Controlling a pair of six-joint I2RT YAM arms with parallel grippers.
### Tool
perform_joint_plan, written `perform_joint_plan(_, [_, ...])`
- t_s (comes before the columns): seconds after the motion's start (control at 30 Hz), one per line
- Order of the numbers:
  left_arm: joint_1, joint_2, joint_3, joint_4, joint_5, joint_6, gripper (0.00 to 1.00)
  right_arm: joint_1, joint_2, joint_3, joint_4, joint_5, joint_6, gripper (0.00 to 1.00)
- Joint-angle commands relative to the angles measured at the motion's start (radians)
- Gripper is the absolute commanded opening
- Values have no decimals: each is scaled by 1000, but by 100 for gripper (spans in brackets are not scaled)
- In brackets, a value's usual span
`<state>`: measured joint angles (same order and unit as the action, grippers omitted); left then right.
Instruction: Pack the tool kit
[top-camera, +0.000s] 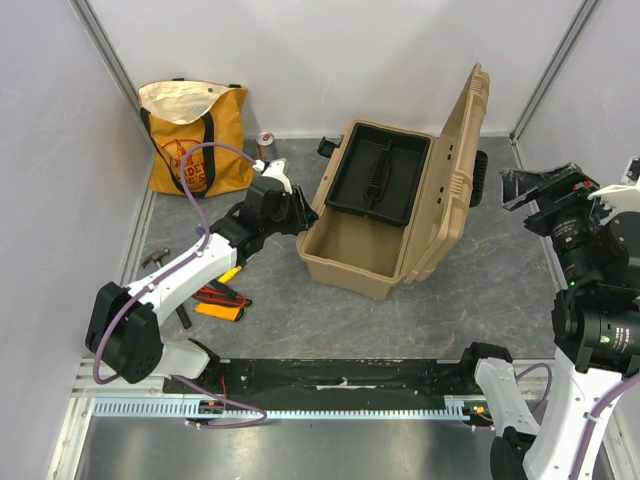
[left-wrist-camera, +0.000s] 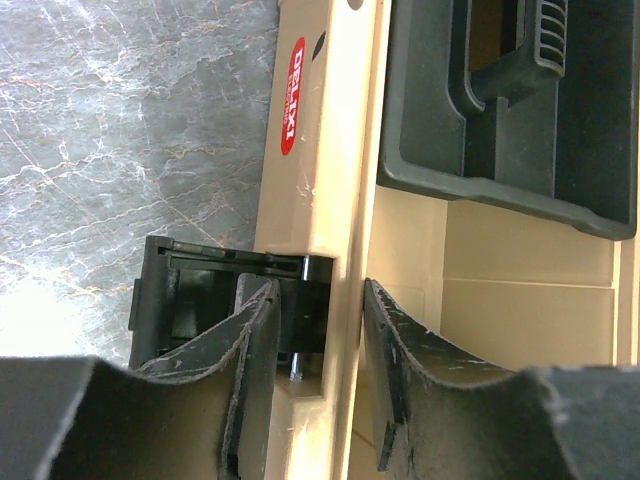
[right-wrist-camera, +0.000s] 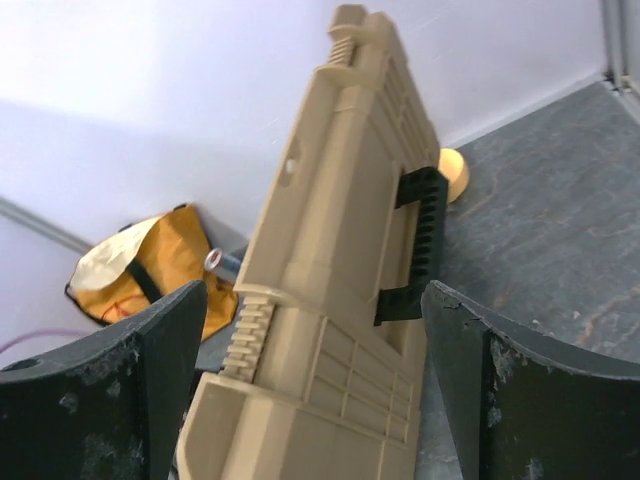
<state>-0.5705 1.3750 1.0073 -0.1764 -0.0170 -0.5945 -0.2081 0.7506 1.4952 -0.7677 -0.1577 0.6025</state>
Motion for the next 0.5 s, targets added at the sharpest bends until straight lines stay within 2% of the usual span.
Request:
perform_joint_plan(0.0, [12,25,-18,-106,12,15,43,30,15,0,42,-166,-70,95])
perform_joint_plan(0.2, [11,78,1,-113,78,21,33,42,75,-16,41,-189,-86,95])
perform_joint_plan(0.3, [12,96,13,-126,94,36,32,44,108,-27,42,-201,-96,95])
perform_joint_plan(0.4, [9,113,31,-149,94,74,41,47,122,-47,54,-204,-102,95])
perform_joint_plan(0.47, [8,118,39,-155,92,107,51,50,125,-50,57,-200,-106,95])
